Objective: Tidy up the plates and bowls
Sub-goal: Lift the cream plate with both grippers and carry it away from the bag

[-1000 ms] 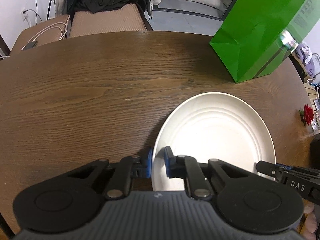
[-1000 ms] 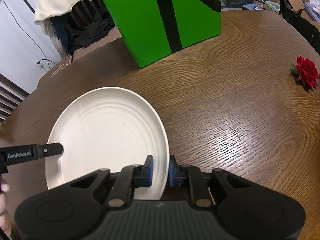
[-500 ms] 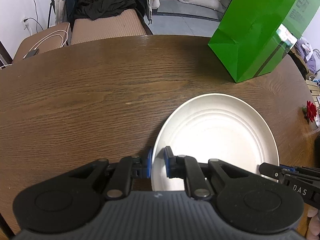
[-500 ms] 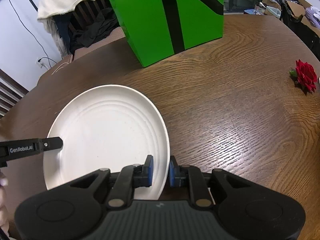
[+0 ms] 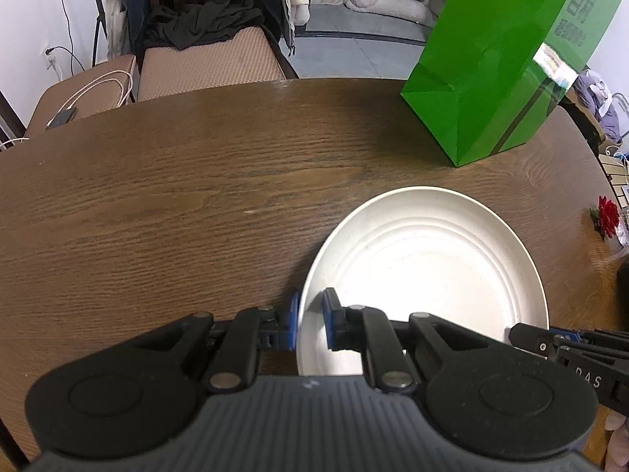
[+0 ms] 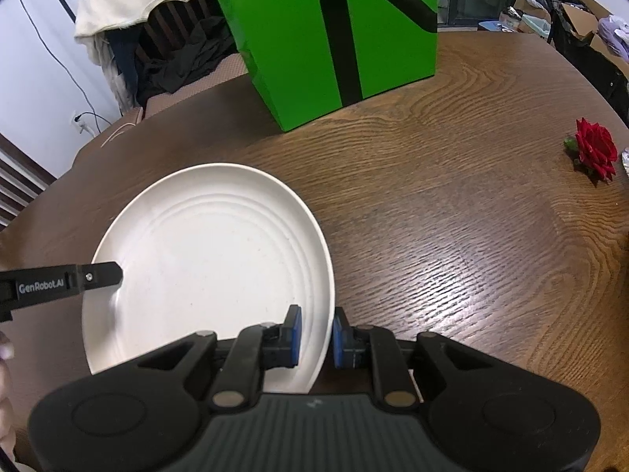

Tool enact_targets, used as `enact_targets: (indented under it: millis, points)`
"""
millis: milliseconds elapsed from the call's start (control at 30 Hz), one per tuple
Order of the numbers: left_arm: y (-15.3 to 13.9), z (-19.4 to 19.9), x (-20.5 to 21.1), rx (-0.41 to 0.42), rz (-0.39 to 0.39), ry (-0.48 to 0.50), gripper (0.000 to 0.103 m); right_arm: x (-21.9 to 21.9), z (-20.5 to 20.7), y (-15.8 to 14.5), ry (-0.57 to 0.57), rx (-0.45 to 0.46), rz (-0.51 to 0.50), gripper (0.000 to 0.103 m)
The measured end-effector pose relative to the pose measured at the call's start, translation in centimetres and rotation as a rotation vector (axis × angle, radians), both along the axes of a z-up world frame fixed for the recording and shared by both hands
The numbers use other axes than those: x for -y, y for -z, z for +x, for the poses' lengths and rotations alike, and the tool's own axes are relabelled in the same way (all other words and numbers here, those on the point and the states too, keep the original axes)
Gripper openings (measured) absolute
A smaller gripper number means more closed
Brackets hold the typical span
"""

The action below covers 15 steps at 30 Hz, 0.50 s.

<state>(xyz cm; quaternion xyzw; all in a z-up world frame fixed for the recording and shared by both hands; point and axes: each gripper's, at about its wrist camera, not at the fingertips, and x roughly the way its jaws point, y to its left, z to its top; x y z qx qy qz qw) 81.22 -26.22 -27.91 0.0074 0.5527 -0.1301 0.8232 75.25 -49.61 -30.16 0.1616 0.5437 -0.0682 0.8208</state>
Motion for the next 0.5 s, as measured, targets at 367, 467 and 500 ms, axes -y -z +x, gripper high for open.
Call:
enact_targets:
  millis: [367,467,500]
  points:
    - [-2.3,-0.9,0.0,0.029,-0.008,0.018,0.014,0.3,-1.1,-1.8,0.007,0.028,-0.008,0.015]
    - [-3.4,-1.4,0.1,0.043,-0.01,0.021,0.014,0.3,-1.7,-2.7,0.01,0.041,-0.011,0.015]
    - [-3.7,-1.5,0.1,0.048,-0.01,0.023,0.014,0.3,-1.9,-3.0,0.011,0.045,-0.012,0.015]
